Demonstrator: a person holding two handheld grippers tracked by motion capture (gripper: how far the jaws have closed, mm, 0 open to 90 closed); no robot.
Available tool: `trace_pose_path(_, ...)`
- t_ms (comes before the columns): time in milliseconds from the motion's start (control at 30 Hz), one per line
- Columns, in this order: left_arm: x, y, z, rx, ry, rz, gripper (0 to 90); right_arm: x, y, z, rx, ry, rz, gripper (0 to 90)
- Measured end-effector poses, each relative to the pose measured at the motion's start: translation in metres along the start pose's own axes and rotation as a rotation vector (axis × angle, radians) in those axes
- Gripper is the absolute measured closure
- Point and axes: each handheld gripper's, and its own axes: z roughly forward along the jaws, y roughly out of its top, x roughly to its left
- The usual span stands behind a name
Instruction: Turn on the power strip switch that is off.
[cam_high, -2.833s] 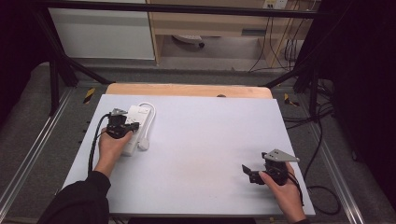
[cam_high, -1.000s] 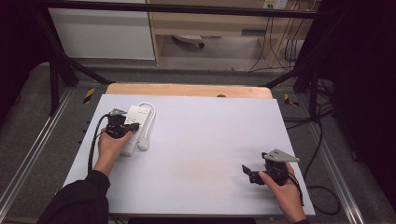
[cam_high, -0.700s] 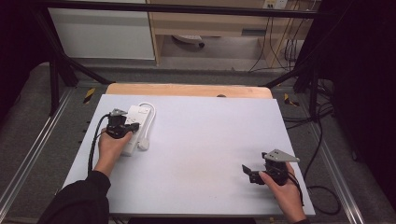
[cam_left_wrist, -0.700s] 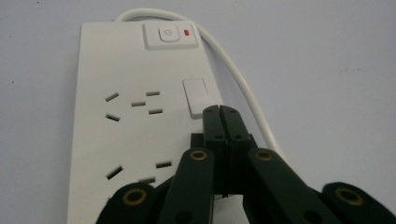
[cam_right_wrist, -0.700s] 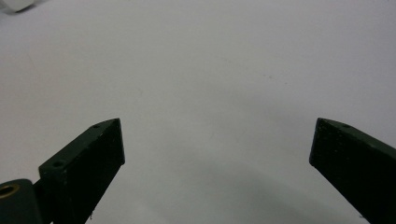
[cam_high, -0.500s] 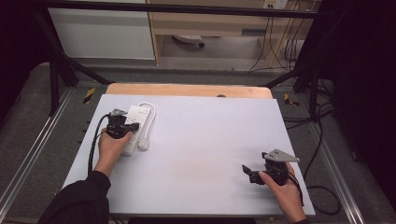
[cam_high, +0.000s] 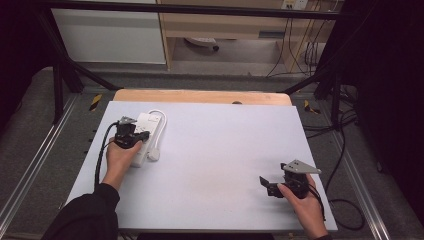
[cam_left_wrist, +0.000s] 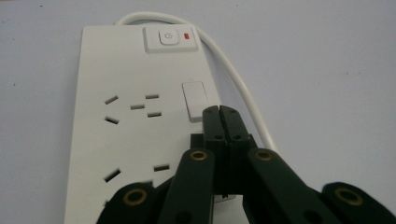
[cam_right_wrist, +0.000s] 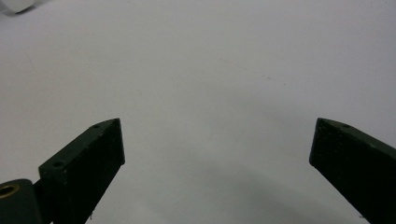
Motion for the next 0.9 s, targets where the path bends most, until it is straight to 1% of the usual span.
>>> trace_pose_path(167,-0.001,0.001,-0.002,-0.017,-0.003,0.000,90.0,0.000,0.000,0.000,-0.001,0.001,0.005,3.7)
trace_pose_path(200,-0.001,0.002,-0.002,-0.018,-0.003,0.002,90.0,0.000,0.000,-0.001,-0.001,-0.001,-0.002,3.7)
trace_pose_path(233,-0.001,0.002,-0.004,-0.029,-0.003,-0.003,90.0,0.000,0.000,-0.001,0.000,-0.001,-0.001,3.7)
trace_pose_path(300,-0.001,0.003,-0.004,-0.035,-0.003,-0.005,89.5,0.000,0.000,-0.001,0.000,-0.002,-0.002,3.7)
trace_pose_path(333,-0.001,0.003,-0.005,-0.038,-0.003,-0.004,87.1,0.000,0.000,-0.001,0.000,-0.001,-0.002,3.7)
trace_pose_path(367,-0.001,0.003,-0.005,-0.040,-0.003,-0.006,87.1,0.000,0.000,-0.001,0.000,-0.001,-0.002,3.7)
trace_pose_path(400,-0.001,0.004,-0.006,-0.043,-0.004,-0.006,85.2,0.000,0.000,0.000,-0.001,0.001,0.003,3.7)
trace_pose_path(433,-0.001,0.004,-0.007,-0.052,-0.013,-0.012,84.4,0.000,0.000,0.000,-0.002,0.003,0.002,3.7)
trace_pose_path(500,0.000,0.004,-0.008,-0.055,-0.013,-0.015,82.7,0.000,0.001,-0.001,-0.006,0.004,-0.004,3.6)
trace_pose_path(600,0.000,0.005,-0.009,-0.058,-0.011,-0.014,76.9,0.000,0.001,-0.001,-0.004,0.003,-0.005,3.6)
trace_pose_path(767,0.000,0.005,-0.010,-0.073,-0.015,-0.022,73.0,0.000,0.001,-0.001,-0.006,0.003,-0.004,3.6)
trace_pose_path(800,0.000,0.006,-0.011,-0.075,-0.014,-0.025,70.9,0.000,0.001,-0.001,-0.006,0.003,-0.004,3.6)
trace_pose_path(833,0.000,0.006,-0.011,-0.075,-0.012,-0.028,65.4,0.000,0.001,-0.001,-0.006,0.003,-0.004,3.6)
trace_pose_path(867,0.000,0.006,-0.011,-0.077,-0.011,-0.026,63.3,0.000,0.001,-0.001,-0.006,0.003,-0.004,3.6)
trace_pose_path(900,0.000,0.006,-0.011,-0.078,-0.007,-0.025,63.3,0.000,0.001,-0.001,-0.006,0.003,-0.004,3.6)
